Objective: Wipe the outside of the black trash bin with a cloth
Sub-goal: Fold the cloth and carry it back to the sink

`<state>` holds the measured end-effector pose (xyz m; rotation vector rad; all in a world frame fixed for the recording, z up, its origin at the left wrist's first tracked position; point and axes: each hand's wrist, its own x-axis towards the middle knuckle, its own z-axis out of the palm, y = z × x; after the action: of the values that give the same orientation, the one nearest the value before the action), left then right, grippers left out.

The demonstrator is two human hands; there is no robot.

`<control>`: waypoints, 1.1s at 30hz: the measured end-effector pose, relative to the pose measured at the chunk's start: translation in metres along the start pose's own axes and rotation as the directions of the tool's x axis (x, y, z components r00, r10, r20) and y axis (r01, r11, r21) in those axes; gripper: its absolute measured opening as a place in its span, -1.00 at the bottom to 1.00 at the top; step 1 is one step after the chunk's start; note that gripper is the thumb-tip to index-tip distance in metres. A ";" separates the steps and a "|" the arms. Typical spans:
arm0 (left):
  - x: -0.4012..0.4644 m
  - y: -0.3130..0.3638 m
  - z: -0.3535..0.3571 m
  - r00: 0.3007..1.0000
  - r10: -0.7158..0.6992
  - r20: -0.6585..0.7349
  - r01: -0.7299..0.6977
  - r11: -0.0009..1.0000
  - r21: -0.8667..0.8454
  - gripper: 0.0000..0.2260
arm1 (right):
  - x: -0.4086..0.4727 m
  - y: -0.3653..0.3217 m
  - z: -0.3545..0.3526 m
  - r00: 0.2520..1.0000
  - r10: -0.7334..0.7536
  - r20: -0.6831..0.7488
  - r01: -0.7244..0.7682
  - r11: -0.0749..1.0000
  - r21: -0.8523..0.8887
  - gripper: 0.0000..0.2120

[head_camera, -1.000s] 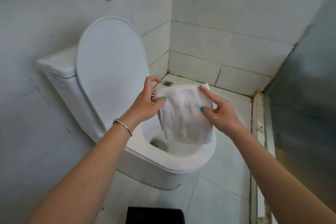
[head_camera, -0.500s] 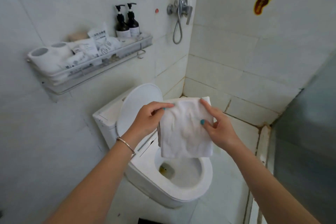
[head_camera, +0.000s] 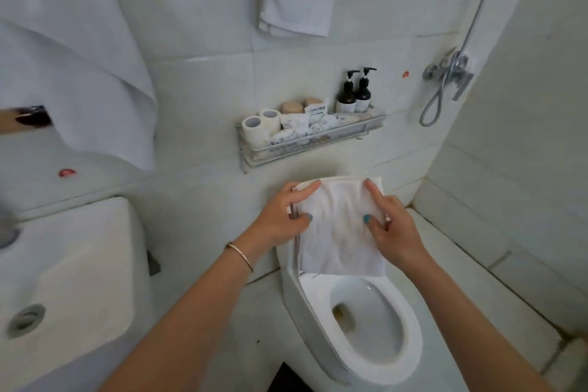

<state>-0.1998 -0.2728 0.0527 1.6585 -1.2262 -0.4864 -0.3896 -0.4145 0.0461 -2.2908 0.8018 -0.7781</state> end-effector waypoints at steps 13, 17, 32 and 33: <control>-0.072 -0.046 -0.136 0.939 -0.083 -0.333 0.150 0.972 0.181 -0.36 | 0.055 -0.114 0.131 0.948 -0.199 0.249 0.142 0.963 0.230 -0.37; -0.093 -0.058 -0.182 0.909 -0.170 -0.381 0.252 0.952 0.176 -0.37 | 0.065 -0.148 0.174 0.916 -0.257 0.308 0.185 0.952 0.246 -0.37; -0.156 -0.170 -0.300 0.762 -0.545 -0.348 0.628 0.753 0.195 -0.02 | 0.063 -0.221 0.345 0.639 -0.148 0.755 -0.059 0.969 0.240 0.02; -0.158 -0.183 -0.302 0.770 -0.546 -0.330 0.623 0.755 0.204 0.02 | 0.064 -0.220 0.357 0.627 -0.130 0.768 -0.051 0.977 0.207 0.06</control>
<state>0.0573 0.0098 -0.0075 2.3108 -0.5760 -0.4583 -0.0302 -0.1989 -0.0187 -2.1324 0.2297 0.1744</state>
